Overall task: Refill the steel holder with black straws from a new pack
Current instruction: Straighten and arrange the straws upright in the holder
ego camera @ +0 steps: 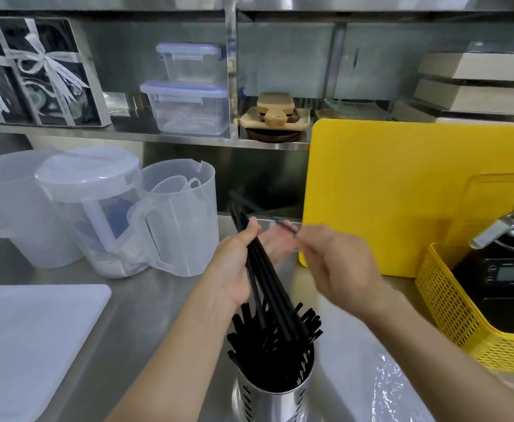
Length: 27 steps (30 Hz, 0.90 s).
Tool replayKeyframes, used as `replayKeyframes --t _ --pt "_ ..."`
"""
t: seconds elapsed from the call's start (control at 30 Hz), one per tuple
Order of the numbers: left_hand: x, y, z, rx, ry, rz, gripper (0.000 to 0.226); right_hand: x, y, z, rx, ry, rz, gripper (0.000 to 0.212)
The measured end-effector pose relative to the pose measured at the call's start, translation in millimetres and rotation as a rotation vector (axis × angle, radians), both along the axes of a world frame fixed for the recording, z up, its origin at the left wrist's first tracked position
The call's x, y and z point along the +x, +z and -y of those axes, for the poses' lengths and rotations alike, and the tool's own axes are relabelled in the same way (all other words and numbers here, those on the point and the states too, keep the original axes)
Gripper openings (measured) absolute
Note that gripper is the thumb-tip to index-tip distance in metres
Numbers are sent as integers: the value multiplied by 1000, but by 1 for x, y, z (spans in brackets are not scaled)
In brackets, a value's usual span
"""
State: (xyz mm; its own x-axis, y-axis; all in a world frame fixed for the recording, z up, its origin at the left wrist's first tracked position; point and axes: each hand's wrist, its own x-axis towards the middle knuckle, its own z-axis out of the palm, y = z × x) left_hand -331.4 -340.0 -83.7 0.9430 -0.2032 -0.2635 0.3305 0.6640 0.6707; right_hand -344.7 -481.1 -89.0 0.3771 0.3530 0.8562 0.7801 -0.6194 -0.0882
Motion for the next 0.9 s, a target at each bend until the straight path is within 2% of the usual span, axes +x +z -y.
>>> replayKeyframes --t 0.03,0.1,0.17,0.27,0.33,0.4,0.5,0.6,0.67,0.77,0.9 --pt "0 3 0 -37 -17 -11 38 -1 -10 -1 -98 11 33 26" --pt "2 6 -4 -160 33 -37 30 -4 -25 -1 -182 84 100 18" --pt "4 6 -10 -329 157 -65 24 -8 -34 -1 -183 91 135 13" --pt "8 -3 -16 -404 304 -109 21 -7 -40 -1 -170 38 109 13" --pt "13 -9 -17 -400 377 -137 14 -6 -45 -2 -161 46 39 9" --pt "17 -11 -19 -389 424 -129 16 -7 -50 -1 -97 94 -156 14" --pt "16 -9 -23 -147 470 29 25 -8 -52 6 184 146 -433 27" --pt "1 -2 -16 102 427 287 30 -5 -40 6 720 221 -743 14" --pt "-12 -2 -7 194 323 445 39 -1 -32 7 967 347 -892 14" --pt "-23 -11 6 260 90 654 46 0 -20 8 1010 528 -949 50" --pt "-33 -36 16 385 -73 700 37 -10 -8 2 852 669 -981 61"
